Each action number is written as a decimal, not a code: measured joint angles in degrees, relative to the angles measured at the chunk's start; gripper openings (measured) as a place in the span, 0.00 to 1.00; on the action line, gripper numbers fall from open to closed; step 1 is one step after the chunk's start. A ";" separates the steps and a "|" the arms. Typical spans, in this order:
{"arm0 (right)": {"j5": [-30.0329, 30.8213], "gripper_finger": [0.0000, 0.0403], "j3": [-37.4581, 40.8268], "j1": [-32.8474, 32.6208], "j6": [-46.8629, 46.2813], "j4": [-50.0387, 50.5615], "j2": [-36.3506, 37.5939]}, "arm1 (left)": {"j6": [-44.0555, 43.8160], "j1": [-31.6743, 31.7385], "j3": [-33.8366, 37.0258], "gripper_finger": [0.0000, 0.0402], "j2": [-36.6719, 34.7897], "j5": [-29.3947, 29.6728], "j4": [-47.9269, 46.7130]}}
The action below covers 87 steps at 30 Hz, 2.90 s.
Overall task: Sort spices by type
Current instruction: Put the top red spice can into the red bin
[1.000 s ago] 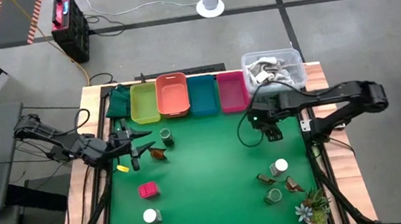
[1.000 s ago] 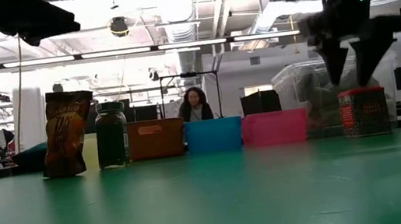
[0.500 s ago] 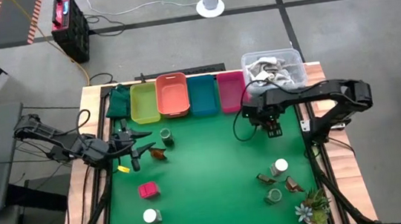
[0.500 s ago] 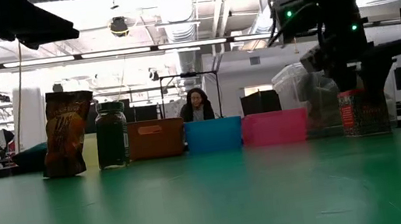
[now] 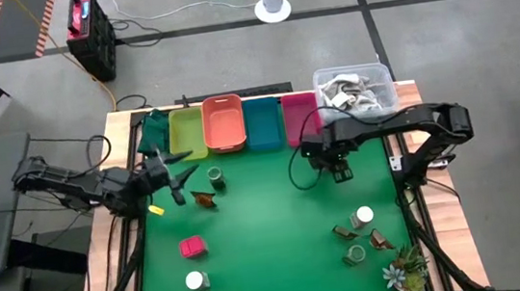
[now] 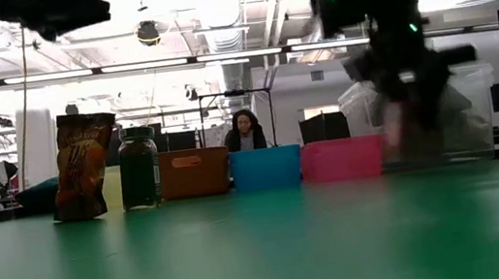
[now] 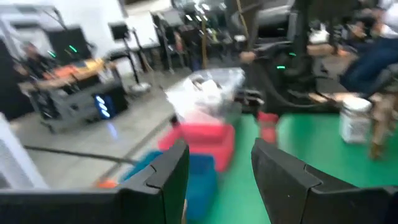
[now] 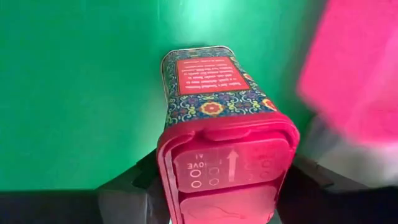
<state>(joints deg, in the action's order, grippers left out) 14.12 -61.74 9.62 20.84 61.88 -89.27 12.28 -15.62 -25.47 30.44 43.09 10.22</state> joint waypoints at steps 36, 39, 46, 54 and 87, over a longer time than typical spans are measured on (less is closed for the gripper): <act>13.61 0.59 -48.98 22.24 14.16 13.48 -34.09 | 8.18 8.26 0.02 0.41 -2.47 2.19 3.08; 13.35 0.61 -48.98 21.99 14.14 13.52 -34.89 | 8.04 8.26 0.02 0.41 -3.85 2.71 2.14; 12.56 0.65 -49.00 21.07 13.43 13.06 -34.80 | 7.34 8.22 0.02 0.41 -5.35 2.91 0.60; 8.88 0.66 -48.56 21.34 12.13 12.71 -34.75 | 6.89 8.20 0.02 0.41 -5.38 2.86 0.67; 3.82 0.90 -48.56 22.63 9.67 12.07 -34.75 | 6.53 8.20 0.02 0.41 -5.38 2.75 0.27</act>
<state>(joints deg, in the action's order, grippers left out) 17.94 -110.30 32.25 30.52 73.94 -124.03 18.81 -7.42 -25.45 25.06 45.84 10.49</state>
